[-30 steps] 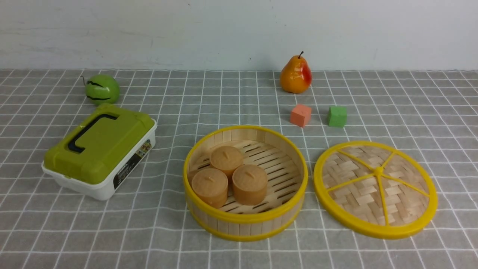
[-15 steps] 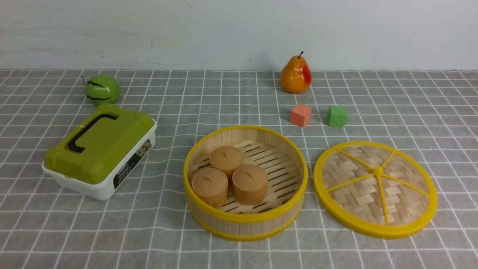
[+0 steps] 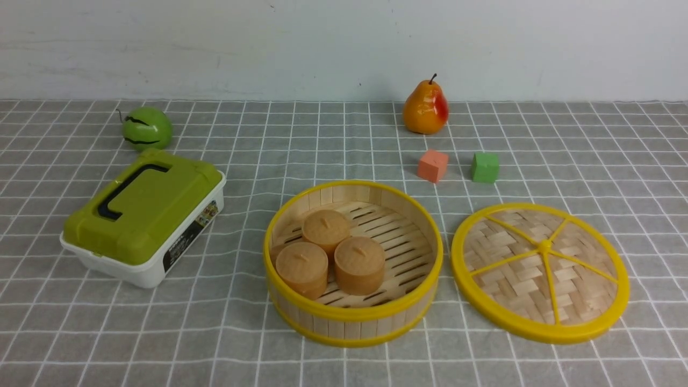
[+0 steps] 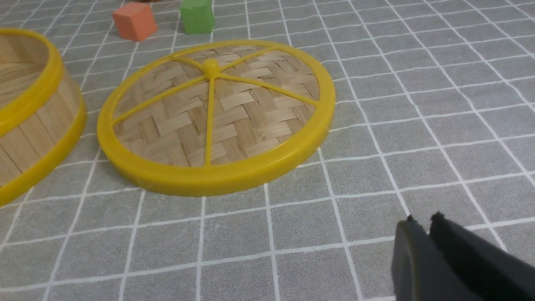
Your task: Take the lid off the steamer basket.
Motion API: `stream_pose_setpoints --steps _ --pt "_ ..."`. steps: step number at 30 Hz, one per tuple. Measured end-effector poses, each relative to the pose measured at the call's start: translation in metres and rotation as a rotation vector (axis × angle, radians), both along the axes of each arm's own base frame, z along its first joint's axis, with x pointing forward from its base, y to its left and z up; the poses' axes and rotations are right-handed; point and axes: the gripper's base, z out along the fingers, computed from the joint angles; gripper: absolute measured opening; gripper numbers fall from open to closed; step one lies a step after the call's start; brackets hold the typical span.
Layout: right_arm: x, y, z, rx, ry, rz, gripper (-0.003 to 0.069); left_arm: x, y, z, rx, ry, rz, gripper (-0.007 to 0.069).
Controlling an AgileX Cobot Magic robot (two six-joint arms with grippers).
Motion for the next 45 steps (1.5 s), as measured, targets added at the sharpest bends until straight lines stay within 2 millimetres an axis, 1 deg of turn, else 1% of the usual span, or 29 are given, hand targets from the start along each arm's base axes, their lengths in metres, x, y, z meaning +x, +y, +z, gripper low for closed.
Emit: stream_pose_setpoints --steps 45 --pt "0.0 0.0 0.0 0.0 0.0 0.0 0.009 0.0 0.0 0.0 0.0 0.0 0.0 0.0239"
